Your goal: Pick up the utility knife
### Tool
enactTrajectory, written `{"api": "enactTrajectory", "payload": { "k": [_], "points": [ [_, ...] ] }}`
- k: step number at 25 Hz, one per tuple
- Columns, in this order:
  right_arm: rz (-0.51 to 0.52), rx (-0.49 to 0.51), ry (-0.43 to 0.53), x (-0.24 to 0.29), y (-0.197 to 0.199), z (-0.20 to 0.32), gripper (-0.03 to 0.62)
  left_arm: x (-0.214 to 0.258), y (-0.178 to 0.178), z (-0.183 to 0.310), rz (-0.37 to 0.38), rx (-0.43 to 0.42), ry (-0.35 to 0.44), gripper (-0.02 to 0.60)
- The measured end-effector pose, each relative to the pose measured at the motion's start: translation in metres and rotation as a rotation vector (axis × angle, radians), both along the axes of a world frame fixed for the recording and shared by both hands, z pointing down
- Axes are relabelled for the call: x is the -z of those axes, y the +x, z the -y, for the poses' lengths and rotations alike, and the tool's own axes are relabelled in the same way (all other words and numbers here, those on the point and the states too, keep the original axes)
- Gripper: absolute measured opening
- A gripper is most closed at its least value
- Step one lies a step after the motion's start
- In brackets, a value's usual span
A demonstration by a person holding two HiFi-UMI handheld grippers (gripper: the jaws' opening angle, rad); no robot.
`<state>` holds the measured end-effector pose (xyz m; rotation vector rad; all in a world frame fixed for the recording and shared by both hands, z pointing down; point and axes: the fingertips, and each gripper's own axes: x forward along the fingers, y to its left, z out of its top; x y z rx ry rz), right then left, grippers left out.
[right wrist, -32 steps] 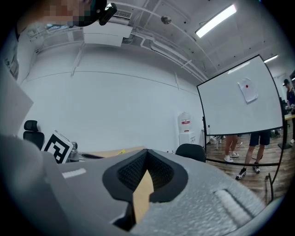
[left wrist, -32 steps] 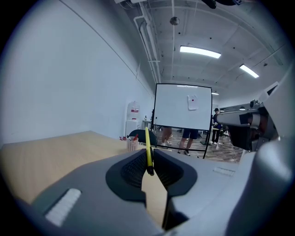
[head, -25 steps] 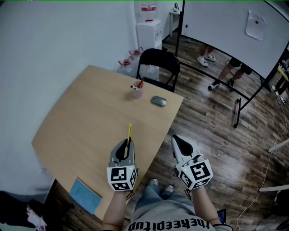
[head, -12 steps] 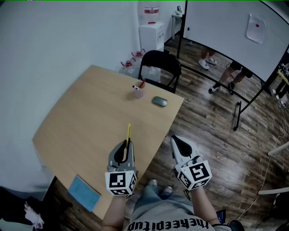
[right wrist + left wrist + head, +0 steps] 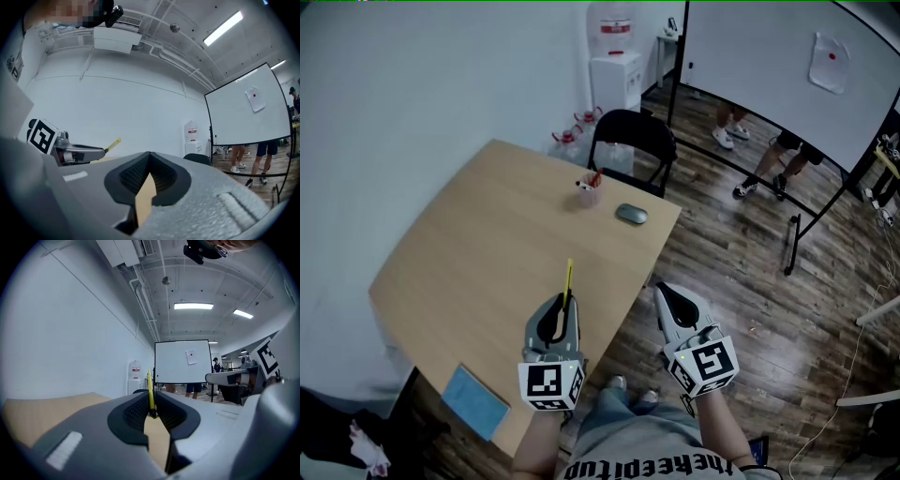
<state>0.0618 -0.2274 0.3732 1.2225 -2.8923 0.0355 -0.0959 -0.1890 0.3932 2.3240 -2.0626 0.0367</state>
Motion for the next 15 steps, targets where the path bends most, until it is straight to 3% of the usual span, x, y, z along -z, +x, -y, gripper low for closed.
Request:
{"api": "enactTrajectory", "payload": {
  "k": [15],
  "points": [
    [0.000,-0.015,-0.002,0.0005,0.0009,0.0023,0.002,0.0063,0.0033,0.0006,-0.006,-0.022,0.025,0.071]
  ]
}}
